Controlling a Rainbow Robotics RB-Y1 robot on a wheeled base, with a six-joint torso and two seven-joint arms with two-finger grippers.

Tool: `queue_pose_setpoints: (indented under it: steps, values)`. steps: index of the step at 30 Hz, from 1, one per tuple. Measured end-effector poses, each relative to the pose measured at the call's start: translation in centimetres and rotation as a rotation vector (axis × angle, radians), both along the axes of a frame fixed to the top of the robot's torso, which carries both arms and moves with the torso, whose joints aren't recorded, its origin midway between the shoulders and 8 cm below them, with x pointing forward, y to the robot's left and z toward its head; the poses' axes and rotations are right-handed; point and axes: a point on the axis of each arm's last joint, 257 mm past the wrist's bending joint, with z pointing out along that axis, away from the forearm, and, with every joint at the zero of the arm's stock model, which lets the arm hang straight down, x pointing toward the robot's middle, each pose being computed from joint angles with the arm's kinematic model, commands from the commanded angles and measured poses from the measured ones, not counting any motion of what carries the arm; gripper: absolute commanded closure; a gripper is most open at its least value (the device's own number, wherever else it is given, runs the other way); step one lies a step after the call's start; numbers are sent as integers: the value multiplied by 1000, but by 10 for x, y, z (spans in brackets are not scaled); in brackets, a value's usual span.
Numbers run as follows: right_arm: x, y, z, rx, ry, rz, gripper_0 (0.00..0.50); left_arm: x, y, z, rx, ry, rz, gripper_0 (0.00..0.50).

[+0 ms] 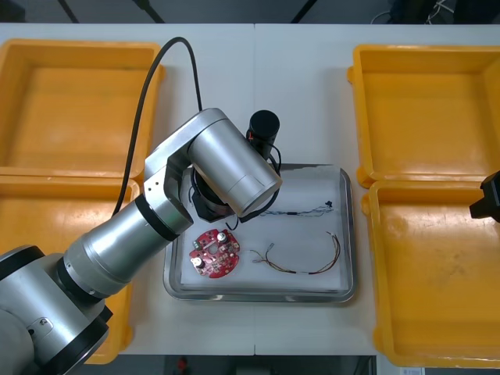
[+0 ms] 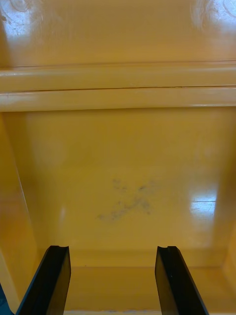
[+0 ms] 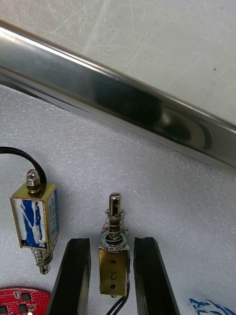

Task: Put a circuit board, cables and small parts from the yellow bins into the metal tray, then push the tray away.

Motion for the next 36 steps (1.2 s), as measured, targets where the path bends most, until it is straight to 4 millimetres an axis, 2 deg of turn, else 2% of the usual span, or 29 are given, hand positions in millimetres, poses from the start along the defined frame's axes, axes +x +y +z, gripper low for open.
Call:
queue_pose_setpoints:
  steps: [6,11,19,25,30,36]
  values:
    - [0,0,0,0,0,0,0,0,-1,2,-2,-4,-3,192]
    - [0,0,0,0,0,0,0,-9,-3,14,5,-6,-14,187]
    - [0,0,0,0,0,0,0,-36,-16,47,-11,-15,-72,166]
    - [0,0,0,0,0,0,0,-40,-25,86,-94,-87,-131,146]
    - [0,0,0,0,0,0,0,-34,-6,111,-132,-113,-142,132]
    - [0,0,0,0,0,0,0,-22,39,137,-130,-129,-116,118]
